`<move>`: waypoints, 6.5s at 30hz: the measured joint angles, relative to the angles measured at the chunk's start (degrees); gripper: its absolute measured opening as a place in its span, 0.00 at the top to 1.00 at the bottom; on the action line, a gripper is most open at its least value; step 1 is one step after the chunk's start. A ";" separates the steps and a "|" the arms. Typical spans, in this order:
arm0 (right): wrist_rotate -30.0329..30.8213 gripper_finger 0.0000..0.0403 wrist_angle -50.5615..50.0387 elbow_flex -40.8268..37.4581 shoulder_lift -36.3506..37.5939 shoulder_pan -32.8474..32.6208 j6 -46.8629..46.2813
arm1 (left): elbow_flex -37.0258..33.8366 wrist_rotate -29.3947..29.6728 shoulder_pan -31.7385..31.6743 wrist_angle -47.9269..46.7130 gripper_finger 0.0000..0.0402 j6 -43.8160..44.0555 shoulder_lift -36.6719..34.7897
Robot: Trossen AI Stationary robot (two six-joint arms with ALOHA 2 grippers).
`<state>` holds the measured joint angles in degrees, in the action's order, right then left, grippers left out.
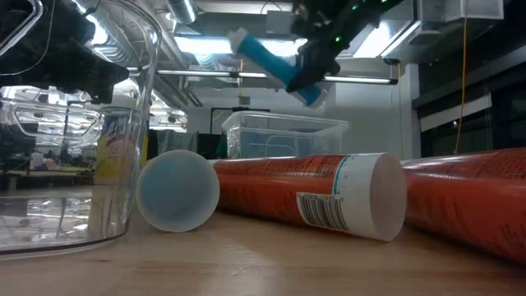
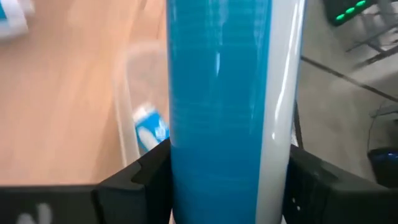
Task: Pick & place silicon tubes, Sealant and Lysol wipes
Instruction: Put the top blue sealant into the white bin, then put the blue sealant into the white bin
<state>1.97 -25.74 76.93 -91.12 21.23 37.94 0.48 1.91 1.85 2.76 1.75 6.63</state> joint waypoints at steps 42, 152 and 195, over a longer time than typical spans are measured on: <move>3.36 0.46 -22.00 12.81 -15.92 7.98 10.33 | 0.01 0.00 -0.01 0.02 0.98 0.01 0.00; -1.40 0.44 -2.50 -22.56 12.38 -29.60 -69.17 | -0.01 0.00 -0.02 0.00 0.98 -0.01 0.02; -30.62 0.44 9.36 12.74 -28.40 -35.68 -66.10 | 0.00 0.00 -0.02 0.00 0.98 0.01 0.02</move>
<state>-28.65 -16.37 89.67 -119.52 -14.46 -28.16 0.47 1.91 1.83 2.76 1.76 6.65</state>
